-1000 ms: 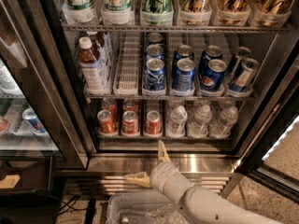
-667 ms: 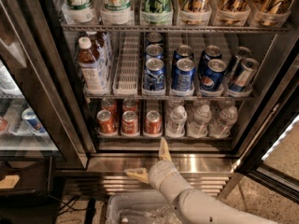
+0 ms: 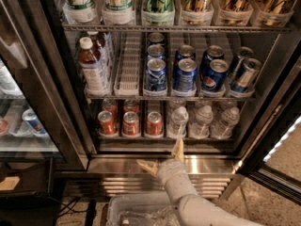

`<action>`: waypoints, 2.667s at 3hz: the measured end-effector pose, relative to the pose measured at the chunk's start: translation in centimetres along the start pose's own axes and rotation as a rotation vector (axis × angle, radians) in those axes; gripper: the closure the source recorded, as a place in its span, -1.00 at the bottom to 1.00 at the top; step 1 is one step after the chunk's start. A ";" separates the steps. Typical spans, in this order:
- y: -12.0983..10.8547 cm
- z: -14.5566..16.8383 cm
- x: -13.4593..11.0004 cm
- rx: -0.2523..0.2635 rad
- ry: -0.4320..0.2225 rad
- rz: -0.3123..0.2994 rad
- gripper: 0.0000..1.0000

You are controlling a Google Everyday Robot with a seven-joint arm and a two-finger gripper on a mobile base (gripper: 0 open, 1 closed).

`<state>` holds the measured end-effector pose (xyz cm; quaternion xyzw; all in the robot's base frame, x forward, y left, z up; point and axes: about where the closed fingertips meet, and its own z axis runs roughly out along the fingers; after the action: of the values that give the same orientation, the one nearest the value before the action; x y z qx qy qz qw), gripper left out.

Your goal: Pick coke can from bottom shelf of fridge

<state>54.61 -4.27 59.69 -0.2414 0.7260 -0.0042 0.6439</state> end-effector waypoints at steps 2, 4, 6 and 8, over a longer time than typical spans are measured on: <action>-1.6 -0.1 0.6 0.086 -0.102 0.139 -1.00; -0.6 1.6 0.4 0.101 -0.115 0.170 -1.00; -0.7 3.7 -0.6 0.146 -0.156 0.167 -0.72; -1.1 4.1 -0.5 0.181 -0.156 0.161 -0.68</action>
Offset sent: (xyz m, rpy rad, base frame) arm 0.0037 -0.0216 -0.0021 0.2388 -0.1072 -0.0805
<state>58.83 -3.81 59.85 -0.1228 0.6876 0.0008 0.7157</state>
